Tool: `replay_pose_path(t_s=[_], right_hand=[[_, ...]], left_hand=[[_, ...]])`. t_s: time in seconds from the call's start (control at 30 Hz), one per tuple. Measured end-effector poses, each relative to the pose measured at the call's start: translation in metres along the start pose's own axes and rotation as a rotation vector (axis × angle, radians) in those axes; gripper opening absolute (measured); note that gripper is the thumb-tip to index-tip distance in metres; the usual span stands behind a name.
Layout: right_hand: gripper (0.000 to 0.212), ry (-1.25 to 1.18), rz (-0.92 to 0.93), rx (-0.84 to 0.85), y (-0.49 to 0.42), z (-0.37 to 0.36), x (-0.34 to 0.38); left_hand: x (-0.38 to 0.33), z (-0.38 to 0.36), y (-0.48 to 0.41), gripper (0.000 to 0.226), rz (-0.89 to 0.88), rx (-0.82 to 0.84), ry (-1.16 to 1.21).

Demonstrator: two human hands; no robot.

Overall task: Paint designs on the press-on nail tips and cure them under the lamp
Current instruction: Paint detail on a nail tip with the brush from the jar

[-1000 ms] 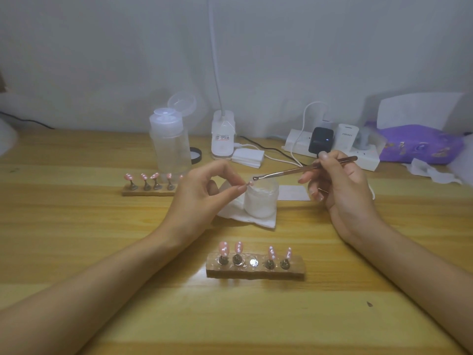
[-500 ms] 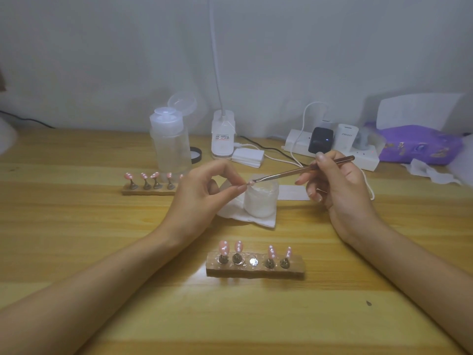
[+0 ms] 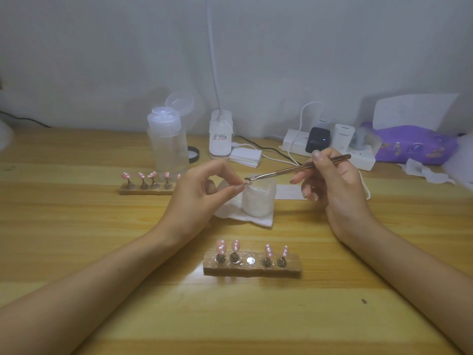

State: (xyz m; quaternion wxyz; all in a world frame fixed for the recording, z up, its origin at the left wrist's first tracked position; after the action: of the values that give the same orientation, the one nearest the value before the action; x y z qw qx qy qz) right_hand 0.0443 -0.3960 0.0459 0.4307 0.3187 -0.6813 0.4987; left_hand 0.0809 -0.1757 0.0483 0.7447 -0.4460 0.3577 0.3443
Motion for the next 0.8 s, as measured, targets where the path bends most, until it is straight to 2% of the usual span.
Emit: replay_pose_path(t_s=[0.1, 0.27, 0.4, 0.53, 0.67, 0.8], right_hand=[[0.022, -0.003, -0.015, -0.04, -0.0006, 0.0058, -0.0023], [0.023, 0.003, 0.015, 0.008, -0.001, 0.0, 0.0007], [0.023, 0.008, -0.011, -0.048, -0.0016, 0.0069, -0.0032], [0.023, 0.006, 0.03, 0.004, -0.0012, 0.0007, 0.0021], [0.023, 0.012, -0.002, -0.044, -0.0011, 0.0064, -0.0021], [0.022, -0.013, 0.04, 0.003, -0.0012, 0.0011, 0.0036]], left_hand=[[-0.0009, -0.0006, 0.0004, 0.011, -0.002, 0.001, -0.013], [-0.0023, -0.0009, 0.0008, 0.011, 0.002, 0.005, -0.005], [-0.0028, -0.0025, 0.0008, 0.011, 0.004, 0.016, 0.002], [-0.0012, -0.0035, 0.0008, 0.011, 0.025, 0.021, 0.018], [0.0001, -0.0025, 0.0011, 0.012, 0.047, 0.015, 0.027], [0.0026, -0.0015, 0.001, 0.011, 0.087, 0.004, 0.036]])
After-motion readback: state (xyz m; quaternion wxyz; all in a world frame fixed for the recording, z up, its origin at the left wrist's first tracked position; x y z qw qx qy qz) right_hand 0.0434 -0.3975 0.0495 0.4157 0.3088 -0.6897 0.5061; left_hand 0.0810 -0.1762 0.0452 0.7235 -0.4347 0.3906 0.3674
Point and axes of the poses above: each hand's wrist, its own y-axis away from the middle knuckle, its own z-axis out of the back of the hand, x = y × z, the point moved 10 cm from there along -y, towards the middle knuckle, and after that the axes turned 5 degrees about z, right-handed, at the moved point
